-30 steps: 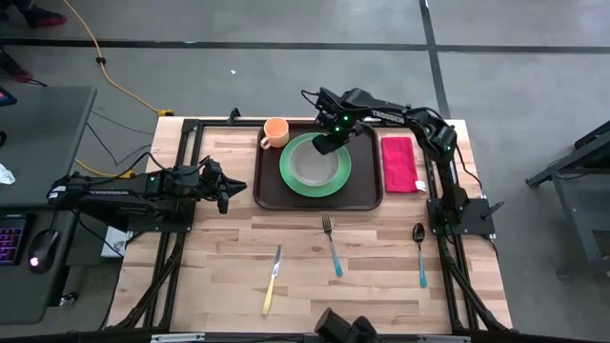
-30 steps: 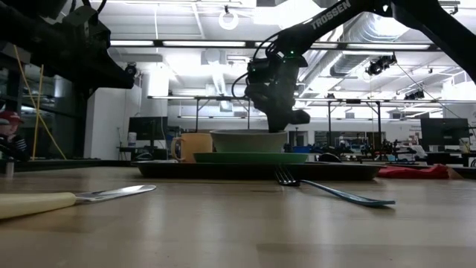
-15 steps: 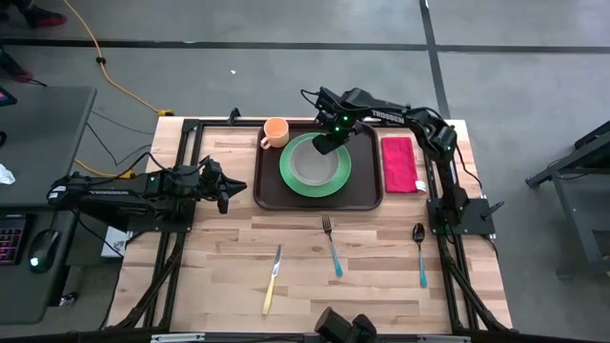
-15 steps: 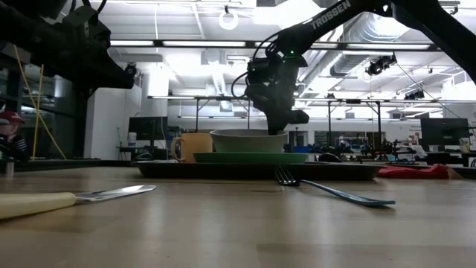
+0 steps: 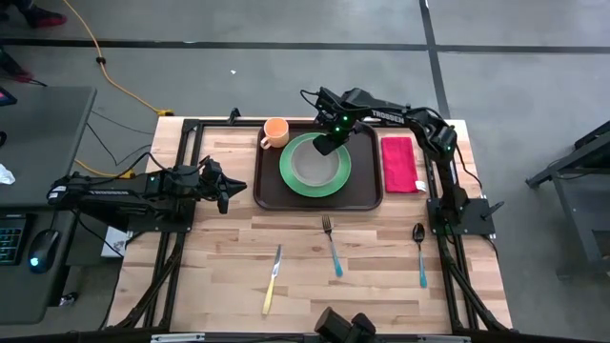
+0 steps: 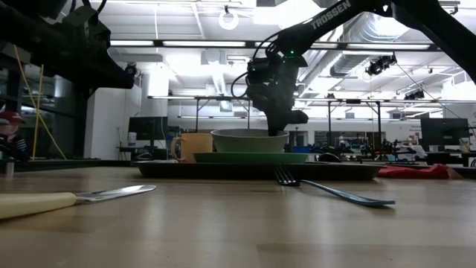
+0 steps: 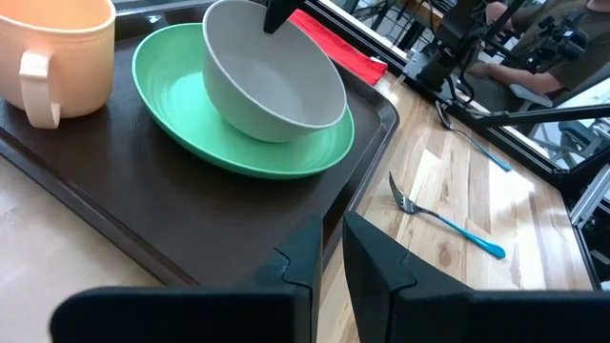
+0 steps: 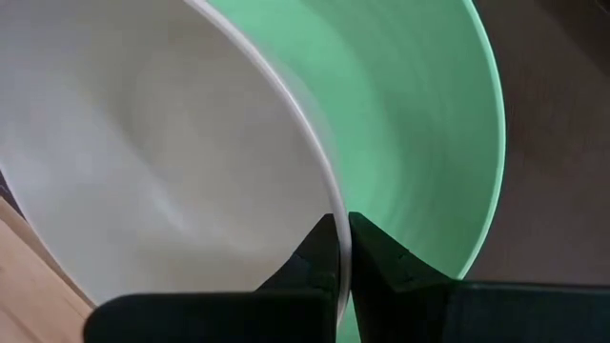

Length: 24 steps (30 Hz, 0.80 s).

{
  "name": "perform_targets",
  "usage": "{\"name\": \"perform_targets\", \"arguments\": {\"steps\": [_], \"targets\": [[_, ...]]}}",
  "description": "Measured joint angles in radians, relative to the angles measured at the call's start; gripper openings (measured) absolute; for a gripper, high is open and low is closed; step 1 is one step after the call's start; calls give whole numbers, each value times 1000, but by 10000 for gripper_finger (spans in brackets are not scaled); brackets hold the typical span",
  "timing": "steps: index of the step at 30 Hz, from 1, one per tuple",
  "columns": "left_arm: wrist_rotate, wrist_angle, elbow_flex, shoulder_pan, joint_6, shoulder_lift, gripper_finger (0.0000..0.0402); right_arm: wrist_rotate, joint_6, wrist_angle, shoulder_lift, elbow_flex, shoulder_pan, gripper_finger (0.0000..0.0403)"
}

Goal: Set up tray
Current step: Put the gray bowl on top of the green plate on the brown serving tray

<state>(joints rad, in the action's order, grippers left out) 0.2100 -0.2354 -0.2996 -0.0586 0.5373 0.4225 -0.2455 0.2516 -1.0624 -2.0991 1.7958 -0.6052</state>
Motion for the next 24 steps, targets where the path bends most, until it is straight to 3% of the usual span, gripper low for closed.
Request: {"name": "perform_targets", "arguments": {"steps": [15, 24], "targets": [[0, 0, 0, 0, 0, 0, 76, 1, -10, 9, 0, 0, 0, 3], [0, 0, 0, 0, -9, 0, 76, 32, -1, 10, 0, 0, -2, 70]]}}
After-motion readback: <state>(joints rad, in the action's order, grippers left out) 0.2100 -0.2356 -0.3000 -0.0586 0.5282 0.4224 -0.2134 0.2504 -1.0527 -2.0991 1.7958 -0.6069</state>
